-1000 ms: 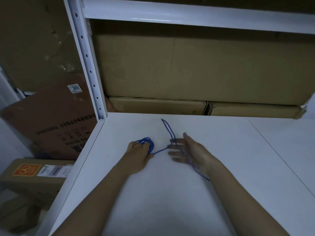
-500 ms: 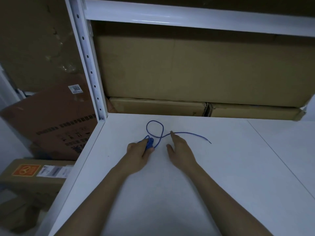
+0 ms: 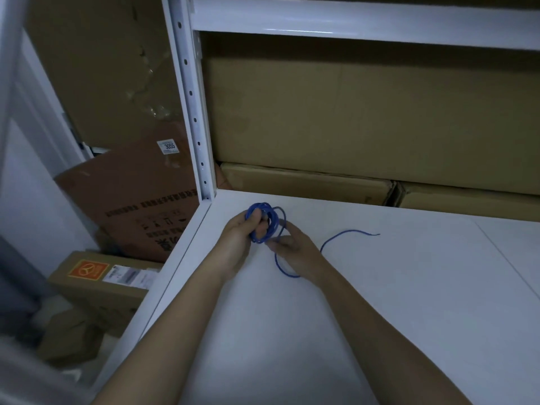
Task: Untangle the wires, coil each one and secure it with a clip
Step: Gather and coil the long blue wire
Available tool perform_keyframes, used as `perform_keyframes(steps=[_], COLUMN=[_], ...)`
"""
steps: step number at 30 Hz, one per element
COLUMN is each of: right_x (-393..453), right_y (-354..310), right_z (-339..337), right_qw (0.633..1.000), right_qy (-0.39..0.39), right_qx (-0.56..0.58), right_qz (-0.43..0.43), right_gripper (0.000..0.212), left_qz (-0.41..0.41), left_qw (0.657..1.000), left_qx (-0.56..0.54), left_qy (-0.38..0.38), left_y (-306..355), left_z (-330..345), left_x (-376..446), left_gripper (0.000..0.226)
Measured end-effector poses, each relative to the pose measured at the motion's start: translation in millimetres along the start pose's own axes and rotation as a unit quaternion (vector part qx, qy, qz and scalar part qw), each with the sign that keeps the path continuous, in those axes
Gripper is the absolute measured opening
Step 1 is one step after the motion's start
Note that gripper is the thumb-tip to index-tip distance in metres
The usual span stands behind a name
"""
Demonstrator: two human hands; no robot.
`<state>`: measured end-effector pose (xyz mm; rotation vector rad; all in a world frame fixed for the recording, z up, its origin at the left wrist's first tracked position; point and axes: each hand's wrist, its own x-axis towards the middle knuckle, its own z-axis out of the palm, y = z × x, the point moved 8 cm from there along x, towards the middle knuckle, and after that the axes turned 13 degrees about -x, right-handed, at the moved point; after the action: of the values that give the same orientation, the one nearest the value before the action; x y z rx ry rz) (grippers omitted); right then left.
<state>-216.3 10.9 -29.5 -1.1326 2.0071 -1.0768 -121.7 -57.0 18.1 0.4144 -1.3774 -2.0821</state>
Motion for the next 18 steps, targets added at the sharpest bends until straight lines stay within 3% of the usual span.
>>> perform_keyframes(steps=[2, 4, 6, 9, 12, 15, 18], right_x=[-11.9, -23.5, -28.1, -32.7, -48.2, -56.4, -68.8], right_y=[-2.4, -3.8, -3.2, -13.2, -25.7, -27.5, -35.1], right_z=[7.8, 13.0, 9.6, -9.0, -28.6, -33.5, -30.1], right_qw=[0.998, 0.983, 0.95, 0.881, 0.745, 0.701, 0.676], right_qy=[-0.044, -0.077, -0.063, 0.069, 0.281, 0.329, 0.332], right_qx=[-0.047, -0.163, -0.302, -0.443, -0.55, -0.578, -0.572], right_qz=[0.001, -0.021, -0.054, -0.15, -0.251, -0.259, -0.327], right_gripper=[0.079, 0.094, 0.085, 0.047, 0.023, 0.025, 0.008], left_qz=[-0.007, -0.016, -0.019, -0.017, -0.025, -0.044, -0.031], left_qw=[0.999, 0.997, 0.994, 0.992, 0.989, 0.981, 0.987], left_qx=[-0.045, -0.077, -0.102, -0.117, -0.13, -0.161, -0.117], left_qy=[0.013, 0.024, 0.03, 0.037, 0.068, 0.095, 0.109], left_y=[1.1, 1.5, 2.6, 5.8, 5.6, 3.3, 4.1], left_z=[-5.3, -8.9, -9.1, -6.5, -8.0, -6.2, -2.3], left_x=[2.2, 4.4, 5.7, 6.7, 9.1, 10.4, 10.2], left_gripper=[0.029, 0.03, 0.031, 0.03, 0.024, 0.024, 0.031])
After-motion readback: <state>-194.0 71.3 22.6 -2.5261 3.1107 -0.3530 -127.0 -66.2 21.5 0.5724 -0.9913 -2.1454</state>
